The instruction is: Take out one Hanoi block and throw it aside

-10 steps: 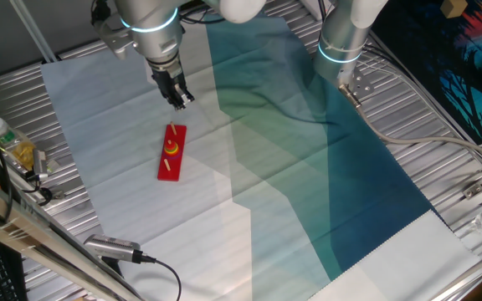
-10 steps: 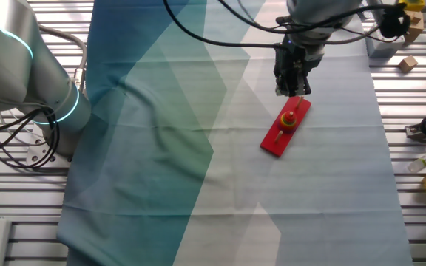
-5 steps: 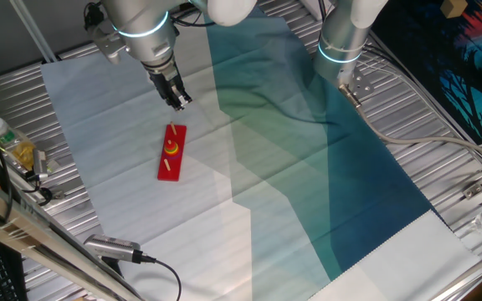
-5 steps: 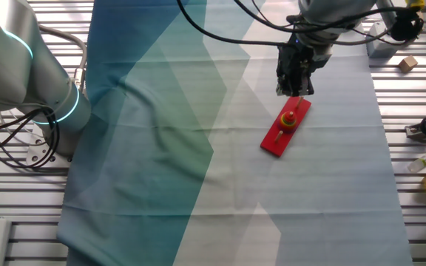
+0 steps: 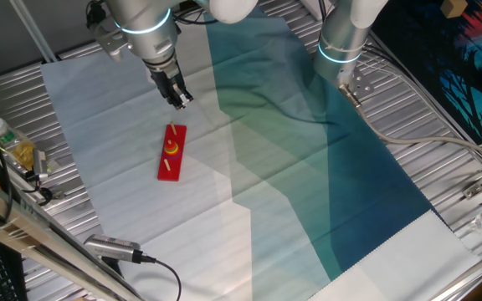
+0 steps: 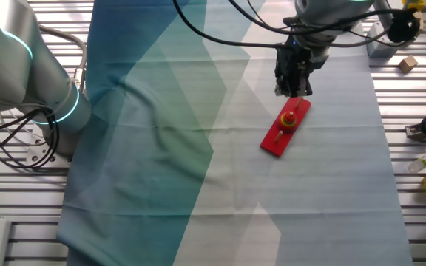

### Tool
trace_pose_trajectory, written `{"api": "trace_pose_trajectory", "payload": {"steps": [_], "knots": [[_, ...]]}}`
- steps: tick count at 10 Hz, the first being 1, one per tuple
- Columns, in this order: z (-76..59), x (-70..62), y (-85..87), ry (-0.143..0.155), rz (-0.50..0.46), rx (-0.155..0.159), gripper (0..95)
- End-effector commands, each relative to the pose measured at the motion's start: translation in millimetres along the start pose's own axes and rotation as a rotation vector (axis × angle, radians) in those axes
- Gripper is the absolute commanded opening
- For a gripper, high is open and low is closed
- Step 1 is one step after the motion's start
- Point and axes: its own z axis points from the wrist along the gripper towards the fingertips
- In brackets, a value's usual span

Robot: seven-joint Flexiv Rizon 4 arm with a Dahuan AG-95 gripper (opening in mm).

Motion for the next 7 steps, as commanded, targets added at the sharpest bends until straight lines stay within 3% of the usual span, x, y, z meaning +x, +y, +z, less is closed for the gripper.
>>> {"api": "trace_pose_trajectory", "payload": {"steps": [1, 2, 3, 4, 5, 7], "knots": [[-0.2, 0.9, -0.2, -0.003, -0.017, 0.003, 0.0], [-0.2, 0.9, -0.2, -0.003, -0.021, 0.003, 0.0], [-0.2, 0.9, -0.2, -0.007, -0.026, 0.002, 19.0], [-0.2, 0.9, -0.2, -0.007, -0.027, 0.002, 19.0], [-0.2, 0.9, -0.2, -0.009, -0.029, 0.001, 38.0], [0.0, -0.9, -0.1, -0.017, -0.030, -0.001, 38.0]]}}
